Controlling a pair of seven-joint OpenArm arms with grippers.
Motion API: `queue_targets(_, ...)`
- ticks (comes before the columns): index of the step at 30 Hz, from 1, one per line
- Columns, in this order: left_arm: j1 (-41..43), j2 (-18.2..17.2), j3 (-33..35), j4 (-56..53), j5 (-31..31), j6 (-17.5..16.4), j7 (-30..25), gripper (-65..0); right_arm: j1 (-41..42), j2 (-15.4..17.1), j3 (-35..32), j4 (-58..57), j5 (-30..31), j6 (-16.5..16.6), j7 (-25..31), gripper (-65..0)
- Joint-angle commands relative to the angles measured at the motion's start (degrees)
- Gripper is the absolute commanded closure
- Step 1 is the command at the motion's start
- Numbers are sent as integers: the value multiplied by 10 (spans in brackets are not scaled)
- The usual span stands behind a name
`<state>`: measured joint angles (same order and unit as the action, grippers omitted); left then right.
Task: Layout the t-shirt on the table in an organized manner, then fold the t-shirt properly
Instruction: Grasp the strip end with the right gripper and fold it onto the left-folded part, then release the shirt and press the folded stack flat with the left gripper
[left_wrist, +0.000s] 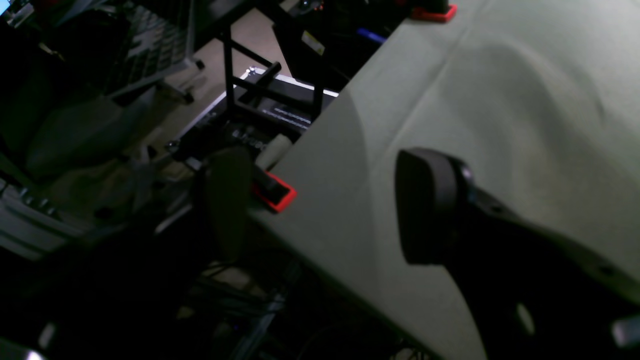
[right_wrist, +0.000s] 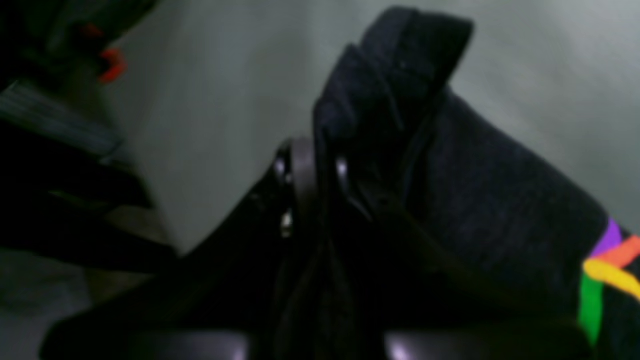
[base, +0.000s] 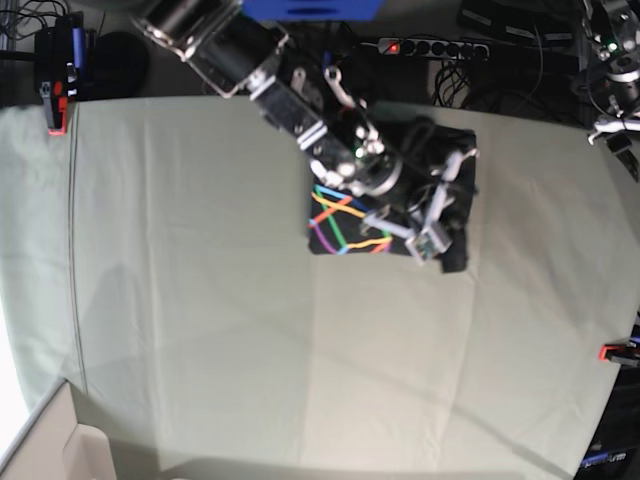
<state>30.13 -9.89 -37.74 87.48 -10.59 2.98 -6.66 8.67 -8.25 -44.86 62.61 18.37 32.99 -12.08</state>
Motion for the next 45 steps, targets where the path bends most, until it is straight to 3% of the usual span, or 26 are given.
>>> queue_targets(1,4,-8,-5,11,2,4,-17,-438,13,-7,0,1,19,-2,17,-52)
queue_targets(7,1,-8,-4,11,3,4,-10,-438,39,-7,0,-44,45,-2,63,-123)
queue_targets(12,-3,-12,-5,32,2,4,46,-438,39,-7,-1,-45,44,-2,67,-253)
queue_targets(16,-5,-13,-4,36,2,4,48,-438,38,-7,-1,-38,45,-2,68,-325)
queue_targets(21,-17,-9,1,36,2,4,49,-438,3,-4,22,64,45,-2,63,-320)
queue_targets(24,-13,-4,33,43,-3,4,49,-438,-41,26,68,142,44,-2,61,-321)
queue_targets(29,19,37,124,96,-4,3,49,-438,-103,72,163,214,44,-2,61,-322)
queue_targets(33,38,72,236,125,2,3,49,-438,-142,101,224,220,44,-1,61,-321)
queue_targets(41,-2,79,364,57,-4,8,49,-438,-201,150,269,268,44,-1,61,-321)
queue_targets(45,-28,79,388,21,-4,8,49,-438,-225,152,296,285,44,-1,61,-321)
